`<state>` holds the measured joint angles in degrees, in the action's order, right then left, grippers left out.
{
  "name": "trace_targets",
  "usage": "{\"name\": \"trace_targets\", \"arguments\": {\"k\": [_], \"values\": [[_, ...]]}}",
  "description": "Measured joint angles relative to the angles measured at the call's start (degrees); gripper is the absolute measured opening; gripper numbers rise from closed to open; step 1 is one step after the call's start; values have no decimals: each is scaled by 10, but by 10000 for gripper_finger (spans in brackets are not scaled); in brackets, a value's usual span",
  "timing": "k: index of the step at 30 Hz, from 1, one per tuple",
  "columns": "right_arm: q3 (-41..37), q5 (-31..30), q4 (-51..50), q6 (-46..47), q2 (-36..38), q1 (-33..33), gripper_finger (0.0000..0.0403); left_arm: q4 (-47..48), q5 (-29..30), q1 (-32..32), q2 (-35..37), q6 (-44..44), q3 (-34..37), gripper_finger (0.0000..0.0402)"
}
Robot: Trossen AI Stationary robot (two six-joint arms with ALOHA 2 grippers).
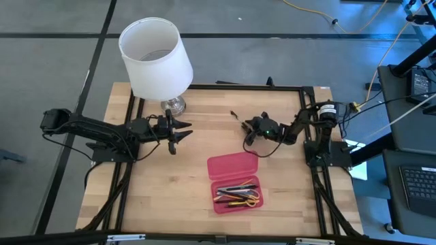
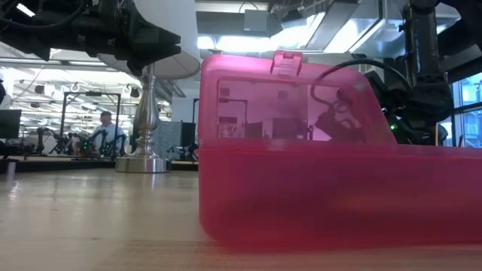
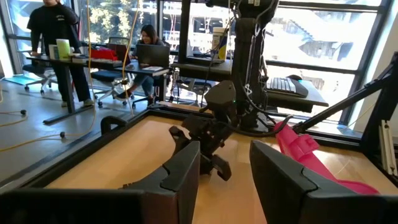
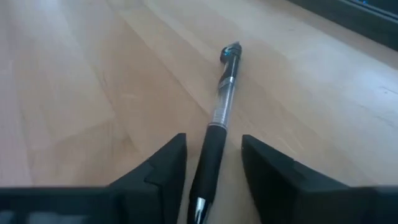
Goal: Pick & place school supplies into a supply box
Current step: Put the transparent pen into the pink supply box
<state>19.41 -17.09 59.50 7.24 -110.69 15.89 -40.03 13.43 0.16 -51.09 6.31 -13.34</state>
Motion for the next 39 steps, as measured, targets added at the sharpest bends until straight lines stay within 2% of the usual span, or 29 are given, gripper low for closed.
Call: {"name": "trace_targets", "arguments": {"k": [11,18,22,30,39], "values": [[0,12,-2,-36,-1,0,47,0,0,0,0,0,0,136],[-1,11,-2,-36,2,0,43,0,0,0,0,0,0,132],[-3,6,-21,-46,27,1,45,0,0,0,0,0,0,134],[-5,-23,-93,-91,141,2,45,0,0,0,0,0,0,135],[-4,-30,-170,-139,349,-2,45,0,0,0,0,0,0,136]]}}
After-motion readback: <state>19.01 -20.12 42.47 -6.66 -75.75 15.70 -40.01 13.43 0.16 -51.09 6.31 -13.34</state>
